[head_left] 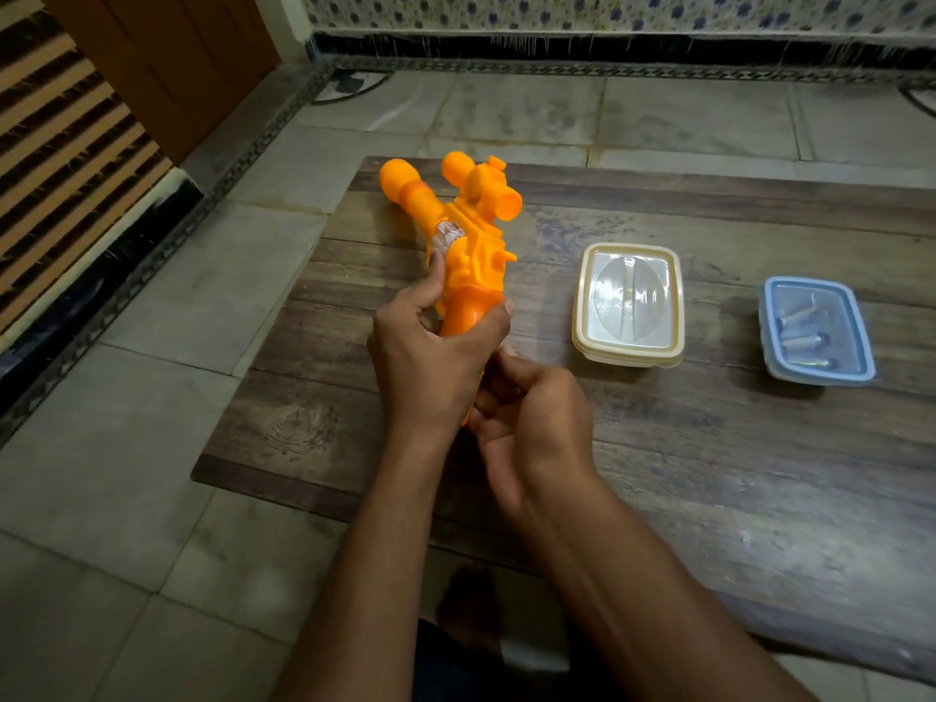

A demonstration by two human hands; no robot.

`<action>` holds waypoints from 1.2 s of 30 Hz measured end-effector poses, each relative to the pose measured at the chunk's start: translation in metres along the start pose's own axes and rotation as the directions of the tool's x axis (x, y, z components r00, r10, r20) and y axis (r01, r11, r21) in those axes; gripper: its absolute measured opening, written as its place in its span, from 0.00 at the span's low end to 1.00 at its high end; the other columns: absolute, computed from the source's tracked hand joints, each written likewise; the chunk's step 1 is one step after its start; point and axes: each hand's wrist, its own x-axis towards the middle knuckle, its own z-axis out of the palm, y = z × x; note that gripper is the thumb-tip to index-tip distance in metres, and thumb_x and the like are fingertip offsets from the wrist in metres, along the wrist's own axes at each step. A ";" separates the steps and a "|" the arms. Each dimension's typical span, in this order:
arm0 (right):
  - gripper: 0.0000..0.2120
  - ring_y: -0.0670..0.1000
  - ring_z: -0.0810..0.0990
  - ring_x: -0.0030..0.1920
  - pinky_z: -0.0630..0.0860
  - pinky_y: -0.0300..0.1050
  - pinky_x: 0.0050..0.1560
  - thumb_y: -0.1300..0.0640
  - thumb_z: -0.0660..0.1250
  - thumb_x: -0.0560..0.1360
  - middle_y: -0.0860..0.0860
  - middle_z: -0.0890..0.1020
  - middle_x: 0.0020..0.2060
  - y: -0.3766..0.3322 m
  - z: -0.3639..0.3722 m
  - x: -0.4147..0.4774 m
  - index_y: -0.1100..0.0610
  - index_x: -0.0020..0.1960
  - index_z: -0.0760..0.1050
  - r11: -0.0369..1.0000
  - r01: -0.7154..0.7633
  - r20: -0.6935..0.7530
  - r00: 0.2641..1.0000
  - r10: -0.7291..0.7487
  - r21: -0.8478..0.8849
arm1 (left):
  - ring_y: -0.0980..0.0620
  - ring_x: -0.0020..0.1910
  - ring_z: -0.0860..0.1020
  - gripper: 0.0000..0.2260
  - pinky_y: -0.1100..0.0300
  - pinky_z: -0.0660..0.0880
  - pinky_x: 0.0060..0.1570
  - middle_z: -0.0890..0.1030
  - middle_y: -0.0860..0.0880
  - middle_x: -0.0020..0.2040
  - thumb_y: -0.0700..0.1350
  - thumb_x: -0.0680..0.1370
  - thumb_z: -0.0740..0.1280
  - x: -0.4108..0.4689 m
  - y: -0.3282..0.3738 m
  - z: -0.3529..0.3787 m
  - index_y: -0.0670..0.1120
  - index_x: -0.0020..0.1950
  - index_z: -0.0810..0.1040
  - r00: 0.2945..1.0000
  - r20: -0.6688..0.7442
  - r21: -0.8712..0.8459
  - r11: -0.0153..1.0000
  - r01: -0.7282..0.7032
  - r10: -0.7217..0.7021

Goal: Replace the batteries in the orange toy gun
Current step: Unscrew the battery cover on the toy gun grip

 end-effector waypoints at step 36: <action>0.20 0.65 0.80 0.65 0.71 0.62 0.72 0.72 0.53 0.78 0.65 0.84 0.58 0.001 -0.005 -0.001 0.66 0.64 0.78 0.999 -0.043 0.074 0.996 0.045 -0.031 | 0.63 0.24 0.66 0.32 0.71 0.61 0.29 0.77 0.42 0.37 0.49 0.68 0.82 -0.002 0.006 -0.005 0.48 0.71 0.79 0.995 0.005 0.091 0.990 -0.104 0.104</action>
